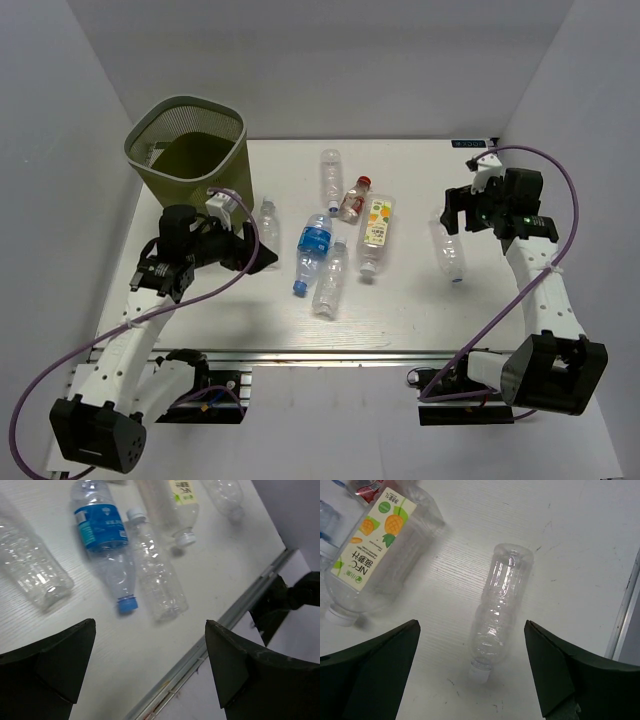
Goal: Put the plastic bottles in the bin
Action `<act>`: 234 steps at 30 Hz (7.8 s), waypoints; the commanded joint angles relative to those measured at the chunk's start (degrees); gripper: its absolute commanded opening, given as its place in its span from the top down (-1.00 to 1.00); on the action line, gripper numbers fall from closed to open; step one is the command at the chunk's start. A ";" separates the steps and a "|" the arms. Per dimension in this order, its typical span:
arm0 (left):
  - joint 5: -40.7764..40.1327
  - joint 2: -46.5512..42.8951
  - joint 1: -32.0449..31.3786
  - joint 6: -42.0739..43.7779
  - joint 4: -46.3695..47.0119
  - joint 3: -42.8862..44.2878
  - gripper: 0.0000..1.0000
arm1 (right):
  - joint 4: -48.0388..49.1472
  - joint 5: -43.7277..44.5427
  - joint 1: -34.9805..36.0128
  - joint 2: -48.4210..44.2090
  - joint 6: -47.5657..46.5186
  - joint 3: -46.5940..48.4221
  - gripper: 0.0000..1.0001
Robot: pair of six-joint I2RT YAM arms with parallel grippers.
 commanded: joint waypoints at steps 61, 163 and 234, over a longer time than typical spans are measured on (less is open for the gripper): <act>-54.55 37.64 -22.54 -0.34 -2.48 54.34 0.41 | -1.96 12.93 0.90 24.37 2.45 5.90 -0.81; -24.50 19.72 -28.07 -10.35 7.06 -2.99 -1.00 | 70.64 8.17 54.43 63.49 11.15 76.13 -0.78; -91.48 44.70 -5.65 -3.14 -13.13 70.59 -0.71 | -5.82 -11.25 35.71 21.81 4.47 14.15 -0.42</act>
